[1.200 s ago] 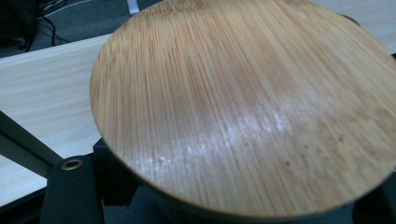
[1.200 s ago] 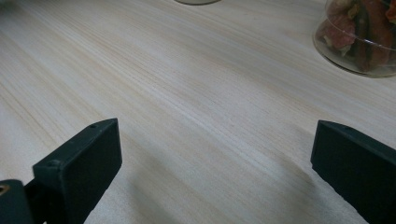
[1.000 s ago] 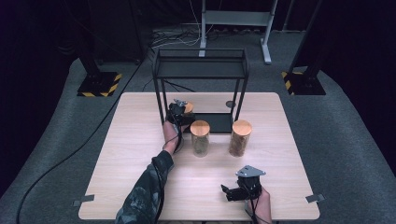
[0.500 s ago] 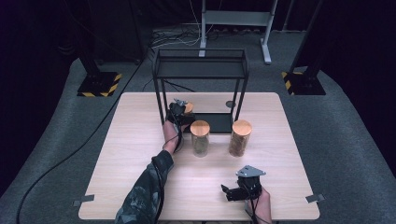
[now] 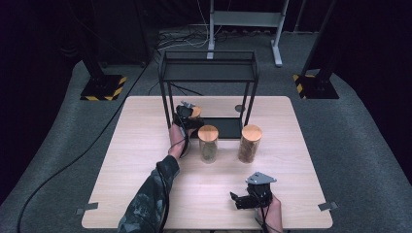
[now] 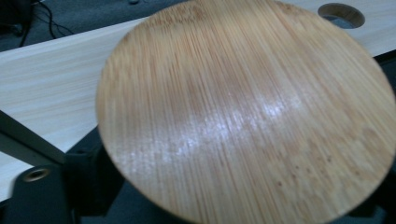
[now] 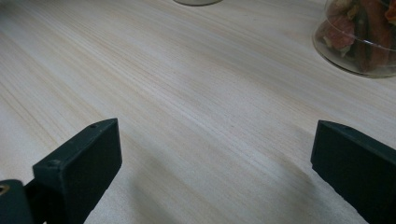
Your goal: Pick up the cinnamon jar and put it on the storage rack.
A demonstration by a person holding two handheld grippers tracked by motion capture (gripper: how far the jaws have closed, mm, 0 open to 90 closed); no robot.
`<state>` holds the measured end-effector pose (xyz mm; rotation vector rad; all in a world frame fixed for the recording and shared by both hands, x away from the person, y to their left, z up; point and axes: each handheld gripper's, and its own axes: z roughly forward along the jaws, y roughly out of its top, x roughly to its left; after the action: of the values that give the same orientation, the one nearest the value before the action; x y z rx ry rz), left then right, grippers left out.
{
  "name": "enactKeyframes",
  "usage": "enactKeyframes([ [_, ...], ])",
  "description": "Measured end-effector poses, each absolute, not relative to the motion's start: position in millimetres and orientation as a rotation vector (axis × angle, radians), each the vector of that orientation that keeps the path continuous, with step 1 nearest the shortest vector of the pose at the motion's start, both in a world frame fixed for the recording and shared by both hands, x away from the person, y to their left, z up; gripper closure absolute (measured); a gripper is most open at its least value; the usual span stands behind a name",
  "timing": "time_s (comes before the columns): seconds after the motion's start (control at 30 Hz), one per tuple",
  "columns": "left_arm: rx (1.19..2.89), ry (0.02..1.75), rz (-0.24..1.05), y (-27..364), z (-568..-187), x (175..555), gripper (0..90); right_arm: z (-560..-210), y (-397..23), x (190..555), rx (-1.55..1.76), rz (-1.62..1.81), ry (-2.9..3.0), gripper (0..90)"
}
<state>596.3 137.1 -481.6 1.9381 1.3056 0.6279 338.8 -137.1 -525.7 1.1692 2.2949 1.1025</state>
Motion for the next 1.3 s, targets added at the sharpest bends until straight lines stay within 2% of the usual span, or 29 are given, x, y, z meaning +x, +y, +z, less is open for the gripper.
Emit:
enactKeyframes([
  [0.3,1.951,1.289,0.613,138,-464,595,0.2,-526,-137,339,1.169,1.102,2.295,1.1],
  [0.93,1.900,1.226,0.583,136,-426,585,0.1,-526,-137,339,1.169,1.101,2.295,1.0],
  [1.3,1.891,1.172,0.579,132,-405,565,0.1,-526,-137,339,1.169,1.099,2.293,0.9],
])
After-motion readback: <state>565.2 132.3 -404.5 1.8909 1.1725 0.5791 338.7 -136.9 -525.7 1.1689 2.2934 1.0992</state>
